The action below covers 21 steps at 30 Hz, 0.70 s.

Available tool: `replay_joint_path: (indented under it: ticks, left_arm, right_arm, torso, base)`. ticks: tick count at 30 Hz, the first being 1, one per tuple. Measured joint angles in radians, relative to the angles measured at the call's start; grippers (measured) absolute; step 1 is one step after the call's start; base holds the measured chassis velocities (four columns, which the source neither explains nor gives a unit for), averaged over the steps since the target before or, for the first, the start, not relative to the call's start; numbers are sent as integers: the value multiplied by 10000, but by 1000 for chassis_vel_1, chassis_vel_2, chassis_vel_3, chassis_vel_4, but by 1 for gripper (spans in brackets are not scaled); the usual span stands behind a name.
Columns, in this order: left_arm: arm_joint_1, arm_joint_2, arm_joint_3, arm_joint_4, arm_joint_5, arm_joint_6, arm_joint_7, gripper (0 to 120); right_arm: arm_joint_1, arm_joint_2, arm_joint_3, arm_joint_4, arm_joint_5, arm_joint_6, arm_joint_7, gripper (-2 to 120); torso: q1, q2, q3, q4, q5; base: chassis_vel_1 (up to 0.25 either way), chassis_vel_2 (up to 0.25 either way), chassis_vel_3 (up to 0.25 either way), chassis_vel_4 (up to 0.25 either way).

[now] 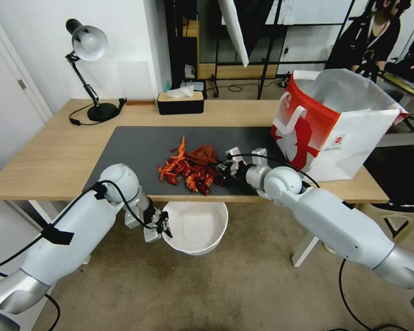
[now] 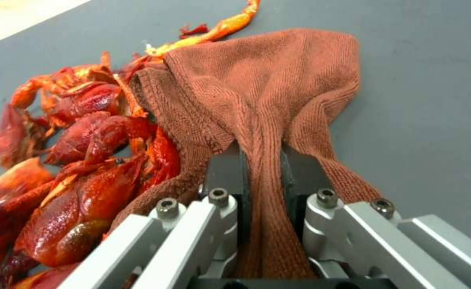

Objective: Sweep shrimp from table into container with towel, then put container into takeout bag.

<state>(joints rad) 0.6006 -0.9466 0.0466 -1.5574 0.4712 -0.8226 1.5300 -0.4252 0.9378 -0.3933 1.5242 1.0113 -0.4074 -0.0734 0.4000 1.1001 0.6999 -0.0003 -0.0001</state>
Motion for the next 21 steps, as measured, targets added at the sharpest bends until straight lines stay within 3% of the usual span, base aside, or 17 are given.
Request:
replay_joint_path:
  ticks: [21]
  left_arm:
    - [47, -21, -29, -21, -9, 0, -2, 0]
  right_arm:
    - [-516, -444, -104, 1310, 171, -288, 290, 10]
  torso:
    - [0, 0, 0, 4, 2]
  base:
    - [0, 0, 0, 0]
